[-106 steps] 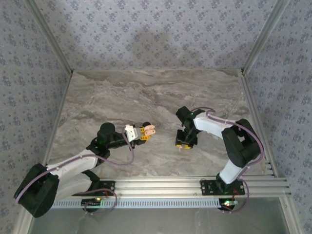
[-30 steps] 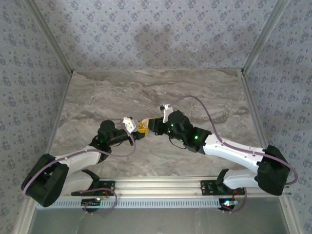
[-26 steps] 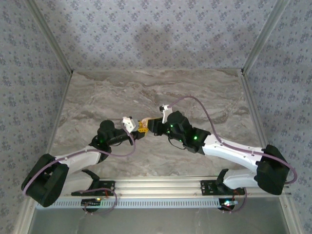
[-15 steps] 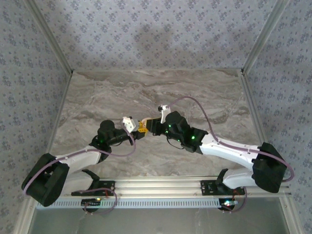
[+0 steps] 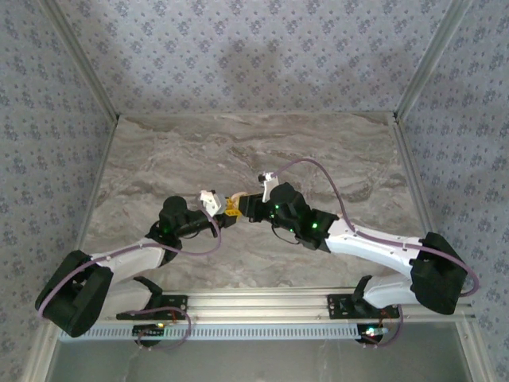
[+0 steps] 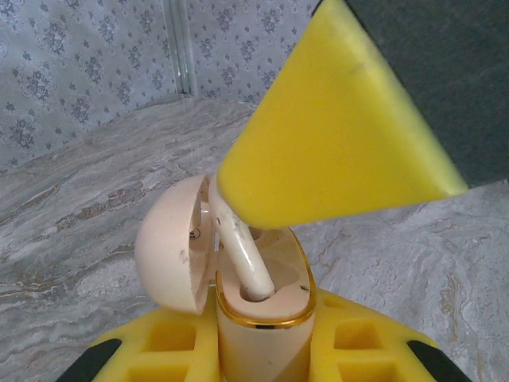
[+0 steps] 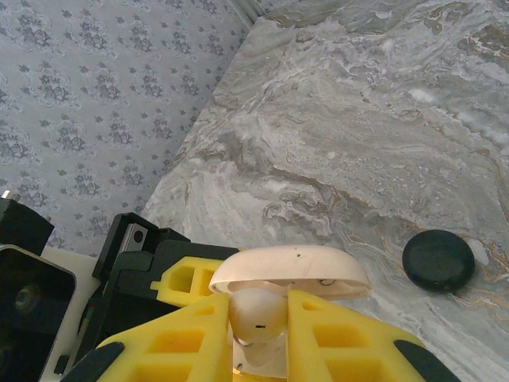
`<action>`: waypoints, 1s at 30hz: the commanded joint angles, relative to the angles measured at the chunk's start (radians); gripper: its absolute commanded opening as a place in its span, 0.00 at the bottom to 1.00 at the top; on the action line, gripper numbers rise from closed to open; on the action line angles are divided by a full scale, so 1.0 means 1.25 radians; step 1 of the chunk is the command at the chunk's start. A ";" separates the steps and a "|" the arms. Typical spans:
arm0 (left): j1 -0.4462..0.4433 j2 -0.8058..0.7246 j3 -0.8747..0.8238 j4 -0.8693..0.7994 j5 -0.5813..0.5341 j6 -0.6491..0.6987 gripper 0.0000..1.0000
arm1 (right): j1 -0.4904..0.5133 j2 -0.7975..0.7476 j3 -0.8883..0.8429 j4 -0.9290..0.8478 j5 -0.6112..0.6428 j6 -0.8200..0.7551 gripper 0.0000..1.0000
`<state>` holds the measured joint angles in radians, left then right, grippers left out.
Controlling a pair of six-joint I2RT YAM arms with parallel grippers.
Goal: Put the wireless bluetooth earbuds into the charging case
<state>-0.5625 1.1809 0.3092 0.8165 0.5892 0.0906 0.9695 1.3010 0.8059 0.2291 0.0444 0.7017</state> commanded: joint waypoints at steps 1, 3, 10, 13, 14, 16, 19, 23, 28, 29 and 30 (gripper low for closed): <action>0.008 -0.005 0.023 0.046 0.004 -0.013 0.04 | 0.007 0.014 -0.011 0.017 -0.008 0.015 0.23; 0.008 -0.005 0.023 0.047 0.004 -0.015 0.04 | 0.007 0.019 -0.012 0.021 -0.017 0.018 0.23; 0.009 -0.009 0.022 0.049 0.004 -0.017 0.04 | 0.007 0.032 -0.014 0.030 -0.047 0.022 0.23; 0.010 -0.011 0.021 0.049 0.001 -0.017 0.04 | 0.007 0.031 -0.019 0.020 -0.052 0.024 0.24; 0.010 -0.013 0.022 0.048 0.001 -0.017 0.03 | 0.006 0.029 -0.022 0.015 -0.054 0.024 0.23; 0.011 -0.013 0.021 0.047 0.001 -0.017 0.04 | 0.005 0.027 -0.023 0.004 -0.061 0.022 0.24; 0.011 -0.014 0.022 0.048 0.002 -0.019 0.04 | 0.003 0.021 -0.028 -0.006 -0.070 0.016 0.24; 0.012 -0.015 0.022 0.052 0.005 -0.021 0.04 | -0.003 0.011 -0.034 -0.016 -0.073 0.010 0.25; 0.013 -0.016 0.022 0.054 0.005 -0.023 0.04 | -0.008 0.000 -0.042 -0.017 -0.077 0.007 0.26; 0.012 -0.016 0.022 0.054 0.005 -0.024 0.04 | -0.009 0.000 -0.042 -0.018 -0.080 0.006 0.26; 0.012 -0.016 0.022 0.053 0.005 -0.025 0.04 | -0.009 0.000 -0.044 -0.018 -0.084 0.005 0.26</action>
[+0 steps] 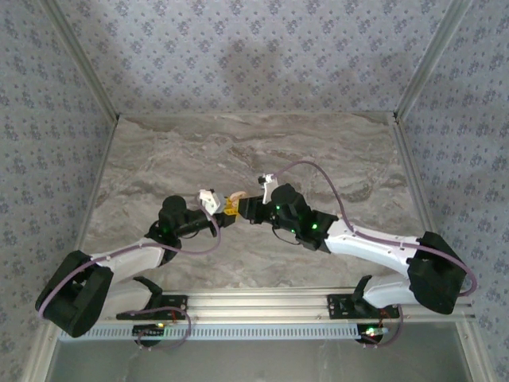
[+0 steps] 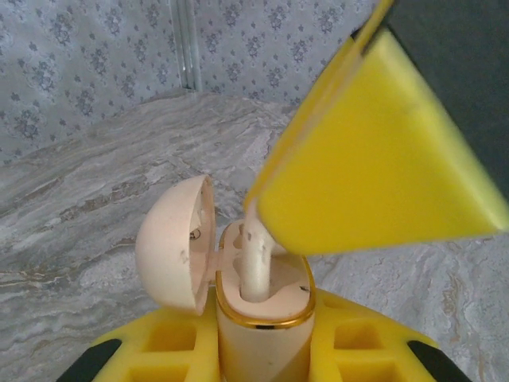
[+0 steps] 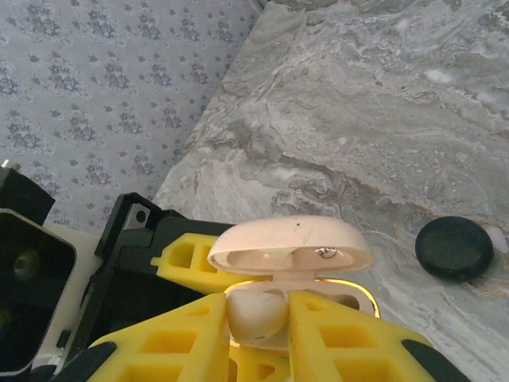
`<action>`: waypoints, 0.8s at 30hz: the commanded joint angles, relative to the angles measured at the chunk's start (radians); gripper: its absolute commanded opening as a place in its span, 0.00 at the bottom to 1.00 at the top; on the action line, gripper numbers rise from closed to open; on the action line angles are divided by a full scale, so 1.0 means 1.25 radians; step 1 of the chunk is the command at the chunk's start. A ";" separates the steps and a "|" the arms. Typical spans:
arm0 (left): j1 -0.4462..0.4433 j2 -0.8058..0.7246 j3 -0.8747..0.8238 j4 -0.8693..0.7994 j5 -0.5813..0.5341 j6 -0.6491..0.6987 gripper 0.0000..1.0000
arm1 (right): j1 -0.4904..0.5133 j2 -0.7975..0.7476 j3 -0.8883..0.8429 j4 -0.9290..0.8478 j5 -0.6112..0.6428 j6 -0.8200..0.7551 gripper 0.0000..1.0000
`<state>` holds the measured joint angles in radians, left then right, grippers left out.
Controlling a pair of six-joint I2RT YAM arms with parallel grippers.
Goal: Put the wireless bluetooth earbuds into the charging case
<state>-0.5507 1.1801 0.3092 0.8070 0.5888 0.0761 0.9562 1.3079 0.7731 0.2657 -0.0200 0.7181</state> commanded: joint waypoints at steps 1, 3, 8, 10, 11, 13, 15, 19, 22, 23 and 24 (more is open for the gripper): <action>0.003 -0.015 0.021 0.061 0.006 -0.013 0.04 | 0.001 -0.006 -0.018 -0.046 -0.035 -0.010 0.27; 0.003 -0.016 0.022 0.061 0.007 -0.013 0.04 | 0.000 -0.004 -0.016 -0.042 -0.043 -0.012 0.27; 0.003 -0.013 0.026 0.053 0.019 -0.008 0.04 | -0.007 -0.005 -0.002 -0.043 -0.045 -0.028 0.28; 0.004 -0.013 0.030 0.041 0.024 -0.005 0.04 | -0.012 -0.002 0.010 -0.047 -0.050 -0.037 0.29; 0.003 -0.013 0.030 0.040 0.024 -0.005 0.04 | -0.015 -0.001 0.014 -0.049 -0.052 -0.038 0.29; 0.003 -0.015 0.030 0.038 0.025 -0.003 0.04 | -0.015 0.001 0.023 -0.054 -0.058 -0.042 0.30; 0.003 -0.015 0.031 0.037 0.025 -0.002 0.04 | -0.017 0.003 0.028 -0.053 -0.063 -0.043 0.31; 0.003 -0.014 0.031 0.034 0.027 -0.002 0.04 | -0.017 0.003 0.033 -0.056 -0.065 -0.045 0.33; 0.003 -0.015 0.031 0.033 0.028 -0.002 0.04 | -0.018 0.003 0.039 -0.068 -0.063 -0.049 0.35; 0.003 -0.015 0.031 0.033 0.028 -0.002 0.04 | -0.018 0.003 0.041 -0.071 -0.063 -0.048 0.36; 0.003 -0.017 0.031 0.032 0.027 0.000 0.04 | -0.019 0.002 0.043 -0.074 -0.063 -0.050 0.38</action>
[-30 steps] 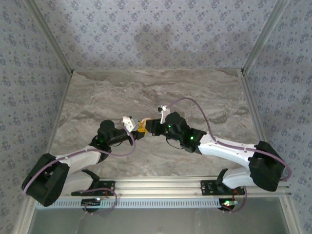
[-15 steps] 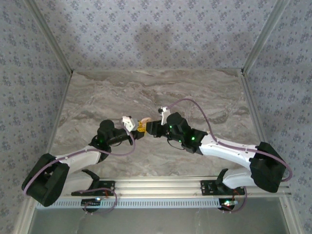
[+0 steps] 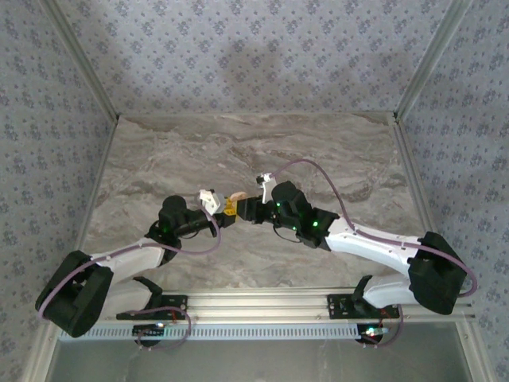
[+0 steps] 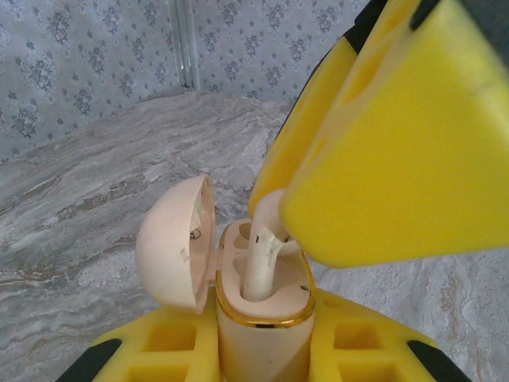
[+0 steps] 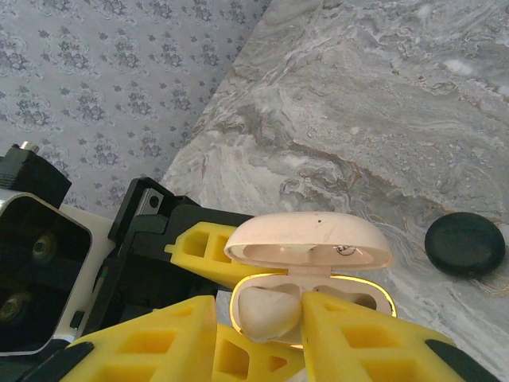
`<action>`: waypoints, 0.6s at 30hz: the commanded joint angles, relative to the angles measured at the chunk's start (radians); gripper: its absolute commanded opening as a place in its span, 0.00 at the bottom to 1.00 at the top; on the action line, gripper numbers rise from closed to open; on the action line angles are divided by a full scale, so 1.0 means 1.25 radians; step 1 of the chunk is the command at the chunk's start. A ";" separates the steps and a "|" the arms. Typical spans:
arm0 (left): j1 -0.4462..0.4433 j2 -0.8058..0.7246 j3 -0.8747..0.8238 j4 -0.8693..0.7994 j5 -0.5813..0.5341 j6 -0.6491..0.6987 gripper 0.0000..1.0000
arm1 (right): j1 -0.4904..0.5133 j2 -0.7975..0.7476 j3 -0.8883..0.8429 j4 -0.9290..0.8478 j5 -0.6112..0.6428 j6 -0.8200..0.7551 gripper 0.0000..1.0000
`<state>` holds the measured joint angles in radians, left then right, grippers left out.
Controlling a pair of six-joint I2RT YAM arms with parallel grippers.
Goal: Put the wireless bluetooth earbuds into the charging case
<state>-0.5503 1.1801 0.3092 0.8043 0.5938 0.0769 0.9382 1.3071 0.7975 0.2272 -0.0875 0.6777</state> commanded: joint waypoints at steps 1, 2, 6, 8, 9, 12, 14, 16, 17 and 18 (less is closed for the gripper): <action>0.003 -0.017 0.032 0.033 0.024 -0.001 0.04 | -0.005 0.002 0.024 -0.044 -0.009 -0.019 0.39; 0.003 -0.018 0.031 0.032 0.024 -0.001 0.04 | -0.006 0.002 0.025 -0.044 -0.009 -0.019 0.39; 0.003 -0.020 0.030 0.029 0.024 0.000 0.04 | -0.007 -0.002 0.028 -0.045 -0.007 -0.021 0.44; 0.003 -0.020 0.030 0.029 0.023 0.000 0.04 | -0.008 -0.003 0.032 -0.049 -0.008 -0.022 0.46; 0.003 -0.020 0.031 0.029 0.024 0.000 0.04 | -0.010 -0.004 0.032 -0.051 -0.006 -0.023 0.47; 0.003 -0.020 0.031 0.028 0.023 0.000 0.04 | -0.011 -0.011 0.034 -0.057 -0.002 -0.024 0.49; 0.003 -0.021 0.030 0.028 0.023 0.000 0.04 | -0.014 -0.017 0.034 -0.058 0.001 -0.024 0.50; 0.002 -0.020 0.029 0.028 0.024 0.000 0.04 | -0.016 -0.022 0.033 -0.059 0.001 -0.025 0.51; 0.003 -0.021 0.031 0.028 0.023 0.000 0.04 | -0.017 -0.024 0.035 -0.060 0.001 -0.024 0.51; 0.003 -0.020 0.031 0.028 0.024 0.001 0.04 | -0.018 -0.027 0.037 -0.060 -0.001 -0.026 0.52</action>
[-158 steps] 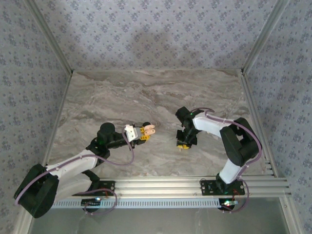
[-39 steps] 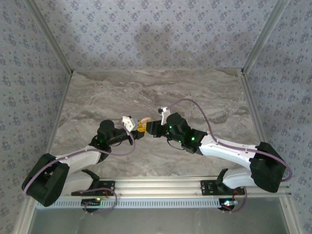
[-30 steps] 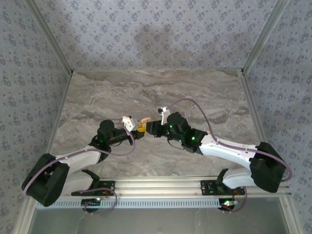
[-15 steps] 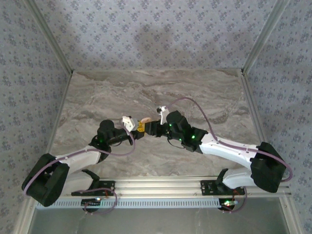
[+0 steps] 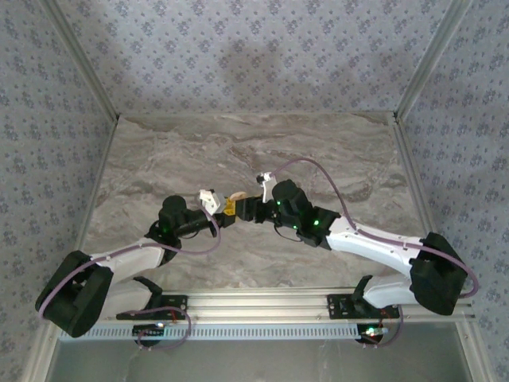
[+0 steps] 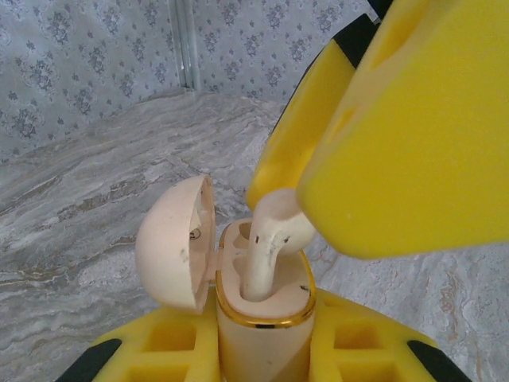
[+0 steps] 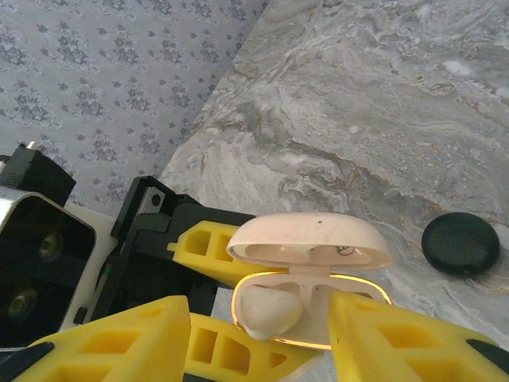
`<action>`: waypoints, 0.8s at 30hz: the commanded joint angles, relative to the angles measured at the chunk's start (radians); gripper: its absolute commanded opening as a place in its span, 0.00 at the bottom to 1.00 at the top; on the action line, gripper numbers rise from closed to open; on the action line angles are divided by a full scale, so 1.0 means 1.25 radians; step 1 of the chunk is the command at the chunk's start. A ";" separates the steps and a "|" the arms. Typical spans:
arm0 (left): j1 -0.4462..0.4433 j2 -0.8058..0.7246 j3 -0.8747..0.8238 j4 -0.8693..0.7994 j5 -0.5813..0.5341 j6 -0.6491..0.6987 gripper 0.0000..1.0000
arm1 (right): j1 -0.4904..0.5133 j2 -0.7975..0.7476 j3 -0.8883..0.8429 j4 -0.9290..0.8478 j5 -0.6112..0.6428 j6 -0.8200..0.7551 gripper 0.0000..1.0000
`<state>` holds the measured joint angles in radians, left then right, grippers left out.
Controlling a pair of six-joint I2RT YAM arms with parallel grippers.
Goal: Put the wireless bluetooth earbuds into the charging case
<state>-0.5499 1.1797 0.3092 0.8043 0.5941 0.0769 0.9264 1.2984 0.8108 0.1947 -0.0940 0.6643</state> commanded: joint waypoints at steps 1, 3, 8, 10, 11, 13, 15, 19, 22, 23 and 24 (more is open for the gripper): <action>0.003 -0.020 0.031 0.028 0.023 0.002 0.04 | -0.009 -0.021 0.027 -0.034 0.003 -0.017 0.53; 0.002 -0.020 0.031 0.028 0.023 0.001 0.04 | -0.011 -0.026 0.028 -0.034 -0.001 -0.018 0.53; 0.003 -0.019 0.031 0.029 0.023 0.002 0.04 | -0.014 -0.041 0.028 -0.034 -0.009 -0.021 0.53; 0.003 -0.018 0.031 0.029 0.023 0.001 0.04 | -0.018 -0.052 0.024 -0.033 -0.012 -0.021 0.53; 0.003 -0.018 0.031 0.029 0.023 0.001 0.04 | -0.019 -0.056 0.022 -0.033 -0.014 -0.021 0.52; 0.003 -0.019 0.031 0.029 0.023 0.001 0.04 | -0.024 -0.067 0.015 -0.032 -0.019 -0.021 0.49; 0.002 -0.020 0.031 0.029 0.023 0.001 0.04 | -0.028 -0.076 0.005 -0.030 -0.023 -0.014 0.44; 0.003 -0.018 0.031 0.029 0.023 0.002 0.04 | -0.038 -0.079 -0.009 -0.017 -0.043 0.000 0.32; 0.002 -0.019 0.032 0.029 0.023 0.002 0.04 | -0.038 -0.062 -0.001 -0.010 -0.068 0.003 0.28; 0.003 -0.019 0.033 0.028 0.023 0.001 0.04 | -0.037 -0.056 0.003 -0.009 -0.075 0.003 0.27; 0.003 -0.018 0.032 0.028 0.023 0.002 0.04 | -0.037 -0.047 0.008 -0.007 -0.082 0.004 0.26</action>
<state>-0.5499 1.1782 0.3096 0.8062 0.5945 0.0769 0.8829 1.2198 0.8120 0.1680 -0.1528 0.6659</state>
